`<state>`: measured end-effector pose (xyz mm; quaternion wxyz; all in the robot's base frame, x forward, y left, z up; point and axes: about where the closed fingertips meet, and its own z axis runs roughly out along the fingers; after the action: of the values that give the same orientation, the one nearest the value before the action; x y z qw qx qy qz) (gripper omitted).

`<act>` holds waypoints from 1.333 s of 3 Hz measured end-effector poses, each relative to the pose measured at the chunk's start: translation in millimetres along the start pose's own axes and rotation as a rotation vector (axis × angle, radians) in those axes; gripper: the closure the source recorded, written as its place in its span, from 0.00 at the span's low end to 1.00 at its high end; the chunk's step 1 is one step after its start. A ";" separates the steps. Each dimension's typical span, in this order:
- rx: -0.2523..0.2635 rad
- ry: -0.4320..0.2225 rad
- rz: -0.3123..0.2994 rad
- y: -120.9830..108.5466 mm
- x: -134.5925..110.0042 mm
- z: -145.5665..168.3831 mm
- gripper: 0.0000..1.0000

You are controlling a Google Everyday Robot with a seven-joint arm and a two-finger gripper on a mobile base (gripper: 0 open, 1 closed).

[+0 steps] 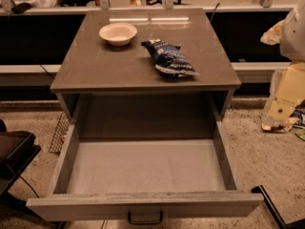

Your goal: Close top drawer

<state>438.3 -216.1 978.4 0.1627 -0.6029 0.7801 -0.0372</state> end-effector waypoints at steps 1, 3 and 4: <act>0.000 0.000 0.000 0.0 0.0 0.0 0.00; -0.024 -0.019 0.044 35.3 38.2 18.8 0.00; -0.047 -0.030 0.097 69.0 72.9 43.9 0.16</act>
Offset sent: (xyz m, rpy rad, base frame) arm -0.0287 -0.0266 -0.0323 0.0246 0.0423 -0.0374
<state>371.4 -260.8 904.2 0.1620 -0.5684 0.8066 -0.0018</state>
